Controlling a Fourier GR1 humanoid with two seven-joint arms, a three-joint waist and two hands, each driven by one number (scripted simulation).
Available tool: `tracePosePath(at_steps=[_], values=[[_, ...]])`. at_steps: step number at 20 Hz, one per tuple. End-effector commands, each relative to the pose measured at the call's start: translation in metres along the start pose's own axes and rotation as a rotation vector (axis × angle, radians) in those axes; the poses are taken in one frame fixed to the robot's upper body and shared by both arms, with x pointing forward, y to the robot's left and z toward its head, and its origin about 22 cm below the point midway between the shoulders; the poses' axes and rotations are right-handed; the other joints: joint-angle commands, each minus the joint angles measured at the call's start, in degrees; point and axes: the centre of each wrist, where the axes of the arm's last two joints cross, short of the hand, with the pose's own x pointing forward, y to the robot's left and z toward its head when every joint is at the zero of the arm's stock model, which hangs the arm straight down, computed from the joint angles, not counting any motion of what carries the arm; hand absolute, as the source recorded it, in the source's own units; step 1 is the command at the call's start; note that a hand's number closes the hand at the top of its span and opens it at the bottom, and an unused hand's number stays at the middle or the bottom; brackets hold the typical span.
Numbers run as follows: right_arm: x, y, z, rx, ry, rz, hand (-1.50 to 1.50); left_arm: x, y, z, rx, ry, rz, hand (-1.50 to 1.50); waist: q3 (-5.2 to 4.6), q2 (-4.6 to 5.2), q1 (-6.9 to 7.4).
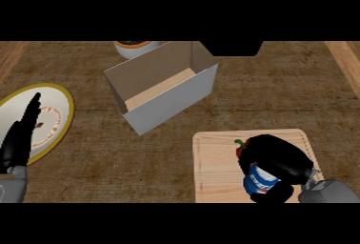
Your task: Pick the can from the cutting board and place it in the cardboard box
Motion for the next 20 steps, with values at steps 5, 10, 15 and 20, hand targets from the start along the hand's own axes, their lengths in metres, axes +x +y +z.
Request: tracePosePath(at_steps=[5, 10, 15, 20], values=[[-0.016, -0.007, 0.014, -0.273, 0.549, -0.048, 1.50, 0.001, 0.016, -0.003, 0.018, 0.008, -0.012, 0.00, 0.08, -0.02, -1.59], [-0.010, -0.028, 0.023, -0.454, 0.926, -0.047, 1.50, -0.010, 0.024, 0.005, 0.021, 0.024, -0.004, 0.00, 0.04, -0.28, -1.12], [0.047, -0.067, 0.012, -0.723, 0.837, 0.025, 1.50, -0.007, 0.007, -0.001, 0.000, 0.025, 0.003, 0.00, 0.13, -0.01, -0.95], [0.081, -0.098, -0.022, -0.770, 0.694, 0.082, 1.50, 0.005, 0.016, -0.004, -0.011, 0.000, -0.008, 0.00, 0.17, 0.20, 0.15]])
